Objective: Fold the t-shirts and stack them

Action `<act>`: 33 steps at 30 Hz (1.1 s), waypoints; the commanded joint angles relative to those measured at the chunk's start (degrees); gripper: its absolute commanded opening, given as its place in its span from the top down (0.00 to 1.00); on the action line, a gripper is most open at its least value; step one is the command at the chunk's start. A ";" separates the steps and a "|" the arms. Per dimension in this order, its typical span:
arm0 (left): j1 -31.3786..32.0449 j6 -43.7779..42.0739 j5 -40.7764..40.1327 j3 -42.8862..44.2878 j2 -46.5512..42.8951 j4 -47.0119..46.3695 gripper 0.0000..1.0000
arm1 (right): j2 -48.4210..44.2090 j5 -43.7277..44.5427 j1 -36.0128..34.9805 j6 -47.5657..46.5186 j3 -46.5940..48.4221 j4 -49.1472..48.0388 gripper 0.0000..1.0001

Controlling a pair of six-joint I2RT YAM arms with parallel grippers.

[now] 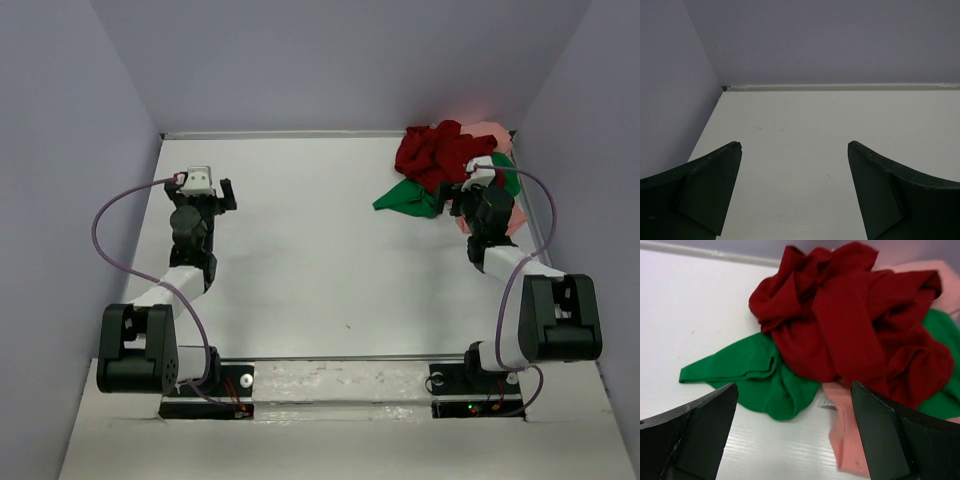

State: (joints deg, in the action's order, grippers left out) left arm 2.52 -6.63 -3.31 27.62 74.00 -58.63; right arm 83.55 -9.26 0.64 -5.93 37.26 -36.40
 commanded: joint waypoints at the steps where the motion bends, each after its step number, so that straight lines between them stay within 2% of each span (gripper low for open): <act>1: -0.06 -2.25 0.06 3.23 -1.23 8.69 0.01 | -5.66 7.30 -0.38 -4.42 -1.56 -0.48 0.00; 3: -0.06 -1.11 0.06 5.07 -0.35 11.42 0.01 | -4.89 13.34 -0.38 -8.89 0.52 1.93 0.00; 5: -0.06 0.12 0.41 5.78 0.71 12.05 0.01 | -2.27 15.39 -0.38 -11.11 7.11 10.07 0.00; 8: -0.06 5.21 -4.84 6.66 1.24 10.90 0.01 | 0.03 16.37 0.32 -12.87 11.78 12.32 0.00; 10: -0.06 6.19 -4.78 8.68 0.89 14.24 0.01 | 2.84 19.71 1.02 -8.94 14.76 13.72 0.00; 12: 0.02 5.75 -3.81 8.34 0.01 13.99 0.01 | 7.21 22.86 2.60 -6.90 22.39 21.33 0.00; 13: 0.02 5.15 -3.72 8.16 0.09 13.55 0.01 | 8.98 22.53 2.61 -7.68 26.08 29.73 0.08; 14: 0.02 4.62 -3.28 8.24 0.27 13.54 0.01 | 11.00 23.75 3.13 -7.60 31.68 32.07 0.31; 15: 0.02 3.31 -3.19 9.11 0.88 15.02 0.01 | 13.89 26.37 3.13 -6.21 33.65 33.40 0.30; 16: 0.02 3.12 -3.71 9.64 1.32 15.65 0.01 | 14.44 27.00 3.13 -5.15 35.06 34.37 0.25; 17: 0.02 2.94 -4.50 11.13 1.85 17.13 0.01 | 14.54 26.75 3.13 -4.18 37.08 34.29 0.31; 18: 0.02 1.03 -3.64 12.01 2.98 18.54 0.01 | 13.41 25.35 3.13 -4.78 36.84 32.55 0.30; 20: 0.02 0.57 -2.14 13.51 4.05 19.78 0.01 | 11.64 22.46 3.13 -9.42 32.21 23.54 0.01; 21: 0.02 1.00 -1.96 14.65 4.49 21.00 0.01 | 11.38 22.96 3.13 -11.19 27.92 18.00 0.00; 23: 0.02 1.36 1.53 15.27 4.58 21.63 0.01 | 13.82 22.81 3.13 -12.08 33.81 31.24 0.00; 24: 0.02 1.36 2.95 15.62 4.49 21.98 0.01 | 14.36 17.40 4.44 -10.17 35.24 32.87 0.00; 27: 0.20 1.36 7.44 16.59 5.54 22.24 0.01 | 10.77 6.67 6.65 -8.40 31.93 31.40 0.07; 28: 0.29 1.45 7.70 17.11 6.15 22.59 0.01 | 10.15 6.01 6.65 -8.13 30.96 29.74 0.09; 29: 0.29 1.45 7.71 17.64 6.86 23.12 0.01 | 10.32 5.40 6.65 -7.26 31.47 30.16 0.15; 33: 0.29 1.89 5.95 18.79 9.32 24.27 0.01 | 16.01 2.41 6.65 -5.75 36.64 35.78 0.20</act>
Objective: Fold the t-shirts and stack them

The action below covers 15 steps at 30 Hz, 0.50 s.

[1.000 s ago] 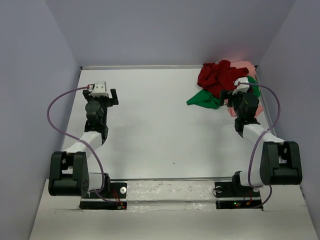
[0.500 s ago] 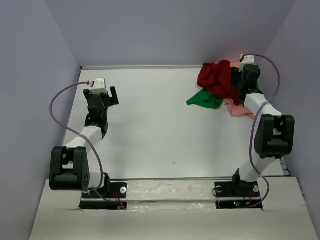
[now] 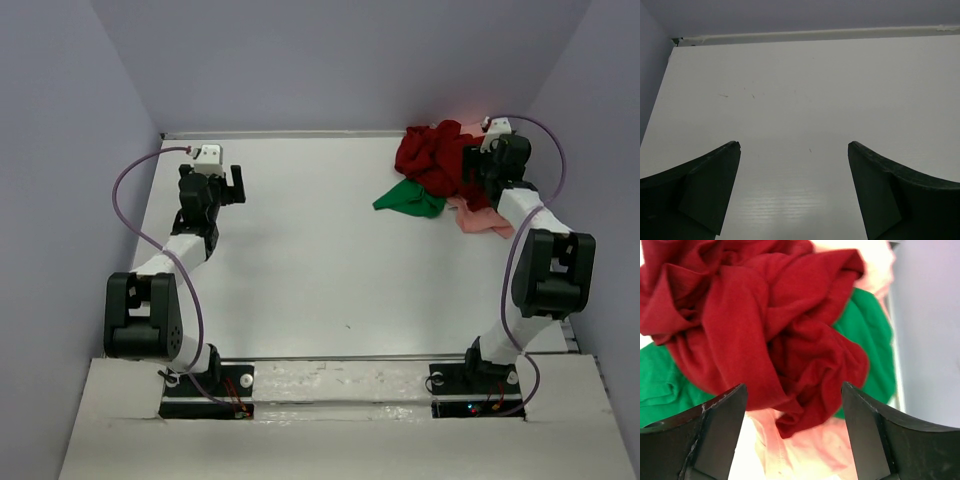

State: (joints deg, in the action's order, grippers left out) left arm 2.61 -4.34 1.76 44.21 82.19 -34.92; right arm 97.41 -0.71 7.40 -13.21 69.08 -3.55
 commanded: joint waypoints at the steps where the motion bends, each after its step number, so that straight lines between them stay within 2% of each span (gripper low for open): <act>1: 0.20 -0.23 0.70 2.11 1.21 0.46 0.01 | 3.04 -6.32 -0.10 1.52 5.36 3.02 0.20; 4: 0.20 -0.23 0.44 1.76 1.48 0.11 0.01 | 5.60 -8.69 -0.10 2.66 7.03 3.11 0.25; 10: 0.20 -0.14 -0.62 1.32 1.04 0.02 0.01 | 10.25 -11.60 -0.10 5.65 10.90 5.22 0.26; 12: 0.20 -0.06 -0.35 1.15 0.78 0.02 0.01 | 12.28 -10.98 -0.10 5.57 12.48 5.57 0.30; 15: 0.20 -0.14 -0.44 0.80 0.43 -0.15 0.01 | 13.42 -10.54 -0.10 5.74 13.45 5.75 0.45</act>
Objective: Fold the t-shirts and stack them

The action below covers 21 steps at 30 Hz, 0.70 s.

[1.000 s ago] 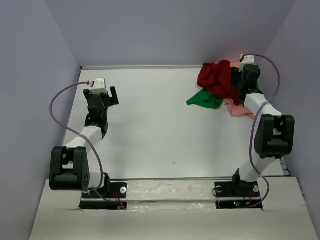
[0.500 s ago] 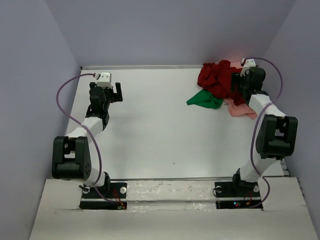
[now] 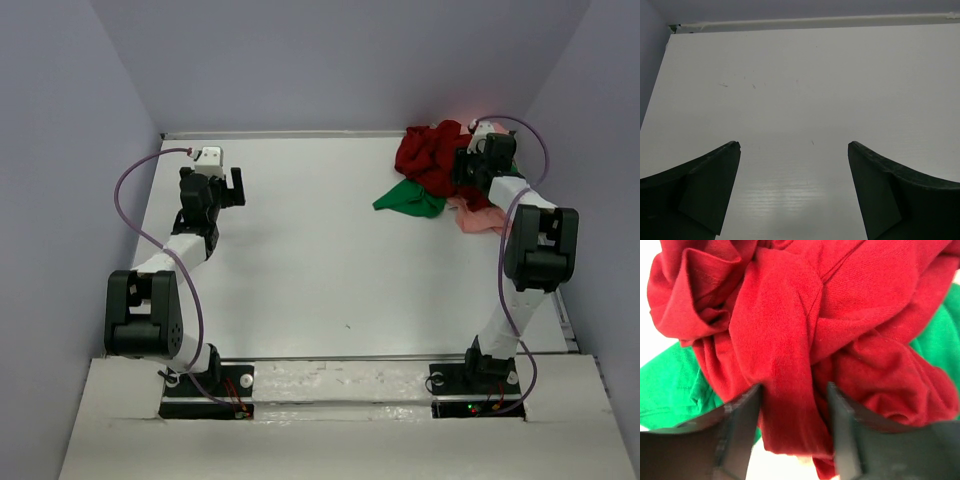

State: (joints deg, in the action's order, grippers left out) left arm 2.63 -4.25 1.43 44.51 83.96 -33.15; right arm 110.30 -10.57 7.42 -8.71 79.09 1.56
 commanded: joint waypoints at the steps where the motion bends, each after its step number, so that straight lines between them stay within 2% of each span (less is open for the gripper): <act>1: 0.18 -0.23 -0.11 0.49 -1.26 -1.92 0.01 | 0.53 -0.60 -0.13 1.33 3.53 0.63 0.48; 2: 0.18 -0.23 -0.03 0.40 -1.17 -1.92 0.01 | 0.36 -0.59 -0.13 1.41 3.44 0.63 0.50; 3: 0.18 -0.32 0.15 0.14 -1.17 -1.92 0.01 | -0.08 -0.59 -0.13 1.50 3.53 0.63 0.59; 5: 0.18 -0.41 0.67 0.05 -0.82 -2.01 0.01 | -0.79 -0.59 -0.13 1.50 3.27 0.63 0.61; 10: 0.18 -0.49 1.29 -0.21 -0.03 -2.10 0.01 | -4.04 0.20 -0.13 0.62 2.74 0.90 0.51; 17: 0.18 -0.67 1.65 -0.48 0.15 -2.36 0.01 | -6.50 0.99 -0.13 -0.25 2.65 1.51 0.44; 19: 0.27 -0.58 1.82 -0.48 -0.11 -2.27 0.01 | -6.94 0.99 -0.13 -0.34 2.47 1.69 0.44; 21: 0.27 -0.67 1.73 -0.57 -0.20 -2.36 0.01 | -6.94 1.25 -0.13 -0.43 2.56 1.69 0.50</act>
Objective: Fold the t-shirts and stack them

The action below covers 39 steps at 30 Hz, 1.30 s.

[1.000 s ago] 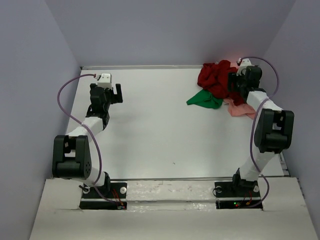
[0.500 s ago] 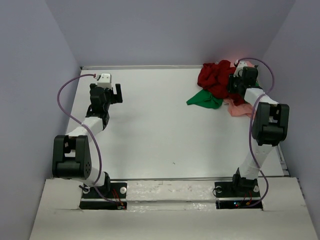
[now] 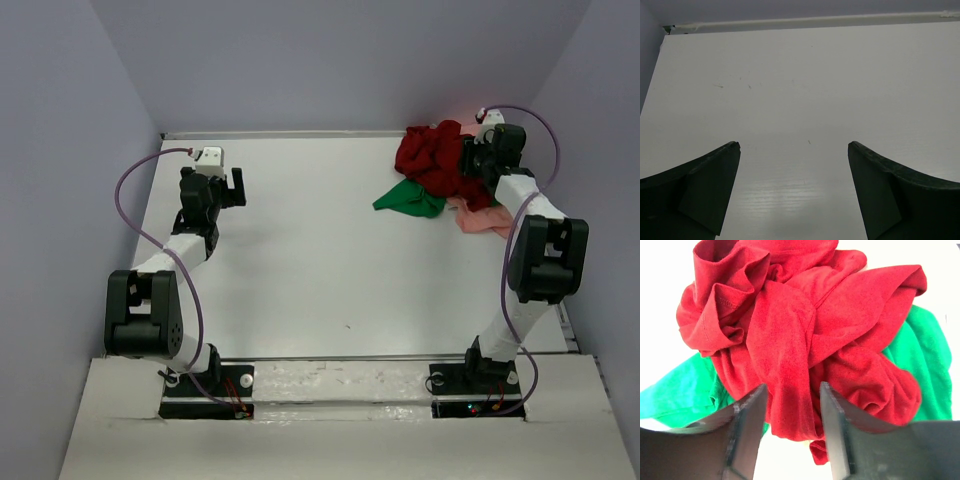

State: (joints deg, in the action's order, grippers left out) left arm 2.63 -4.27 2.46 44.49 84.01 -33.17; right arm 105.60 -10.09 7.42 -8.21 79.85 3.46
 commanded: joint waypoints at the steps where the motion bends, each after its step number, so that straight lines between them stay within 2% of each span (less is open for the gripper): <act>1: 0.27 -0.56 0.79 -0.54 -0.25 -2.34 0.01 | -2.16 1.03 -0.13 -0.85 1.88 -0.21 0.53; 2: 0.27 -0.56 0.71 -0.54 -0.25 -2.34 0.01 | -1.72 1.12 -0.13 -0.67 1.97 -0.21 0.63; 6: 0.27 -0.65 0.71 -0.54 -0.33 -2.34 0.01 | -1.19 0.77 -0.13 -0.23 1.71 -0.13 0.78; 10: 0.27 -0.56 0.79 -0.54 -0.51 -2.34 0.01 | -0.57 0.42 -0.13 -0.05 1.62 -0.12 0.73; 14: 0.27 -0.47 0.97 -0.54 -0.51 -2.34 0.01 | -0.22 0.24 -0.13 -0.49 1.53 -0.04 0.58; 17: 0.27 -0.47 1.06 -0.72 -0.77 -2.34 0.01 | 0.13 1.12 -0.13 -0.58 1.71 -0.04 0.51; 22: 0.27 -0.47 1.06 -0.81 -0.95 -2.25 0.01 | 0.92 2.44 -0.13 -0.76 1.88 -0.04 0.52; 25: 0.27 -0.47 1.14 -0.81 -0.77 -2.34 0.01 | 1.27 2.53 -0.13 -0.23 1.71 -0.04 0.59; 34: 0.27 -0.47 1.23 -0.90 -0.77 -2.34 0.01 | 2.59 2.53 -0.13 0.12 1.97 -0.04 0.60; 37: 0.27 -0.47 1.32 -0.98 -0.77 -2.34 0.01 | 2.85 2.62 -0.13 0.12 1.97 -0.04 0.67; 39: 0.27 -0.47 1.32 -0.98 -0.78 -2.34 0.01 | 3.29 2.79 -0.13 0.21 2.15 -0.04 0.87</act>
State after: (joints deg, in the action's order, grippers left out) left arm 2.63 -4.27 2.96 43.86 84.01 -33.19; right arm 107.98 -7.94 7.42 -8.23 79.85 4.36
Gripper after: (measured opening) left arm 0.990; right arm 0.236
